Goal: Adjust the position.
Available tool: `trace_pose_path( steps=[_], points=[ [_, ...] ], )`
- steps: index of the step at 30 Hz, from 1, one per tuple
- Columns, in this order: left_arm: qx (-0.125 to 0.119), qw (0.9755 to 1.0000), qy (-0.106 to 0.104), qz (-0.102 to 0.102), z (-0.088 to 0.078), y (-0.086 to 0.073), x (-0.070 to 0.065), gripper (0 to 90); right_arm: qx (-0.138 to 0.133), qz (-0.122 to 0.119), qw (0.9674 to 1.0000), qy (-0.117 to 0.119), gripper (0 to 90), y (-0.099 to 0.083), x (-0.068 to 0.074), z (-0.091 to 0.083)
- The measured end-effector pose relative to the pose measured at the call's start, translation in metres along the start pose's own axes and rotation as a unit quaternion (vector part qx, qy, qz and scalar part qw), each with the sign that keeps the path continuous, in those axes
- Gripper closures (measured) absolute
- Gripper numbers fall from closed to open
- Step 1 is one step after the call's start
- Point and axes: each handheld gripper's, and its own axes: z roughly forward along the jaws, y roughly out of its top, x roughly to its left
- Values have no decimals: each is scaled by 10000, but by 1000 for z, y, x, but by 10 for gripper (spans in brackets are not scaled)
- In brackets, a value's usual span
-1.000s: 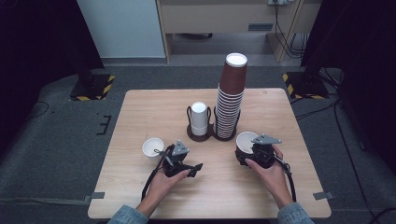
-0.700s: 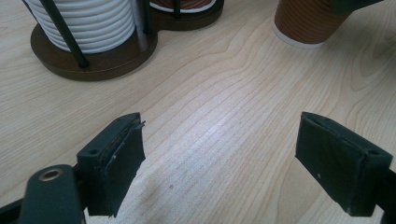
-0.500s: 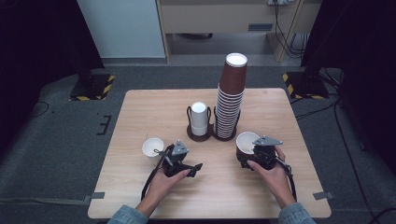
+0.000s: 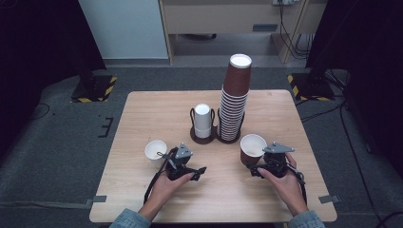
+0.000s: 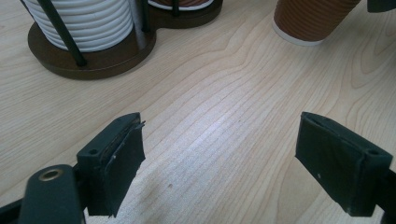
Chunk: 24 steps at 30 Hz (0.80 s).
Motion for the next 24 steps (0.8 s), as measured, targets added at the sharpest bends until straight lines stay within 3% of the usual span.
trace_pose_path(
  steps=[11,24],
  points=[
    [-21,10000,-4,-28,-1,0,0,142,33,-57,10000,40,51,-8,-2,-13],
    [4,10000,12,1,0,0,0,142,33,246,9995,-175,85,-20,-20,-27]
  ],
)
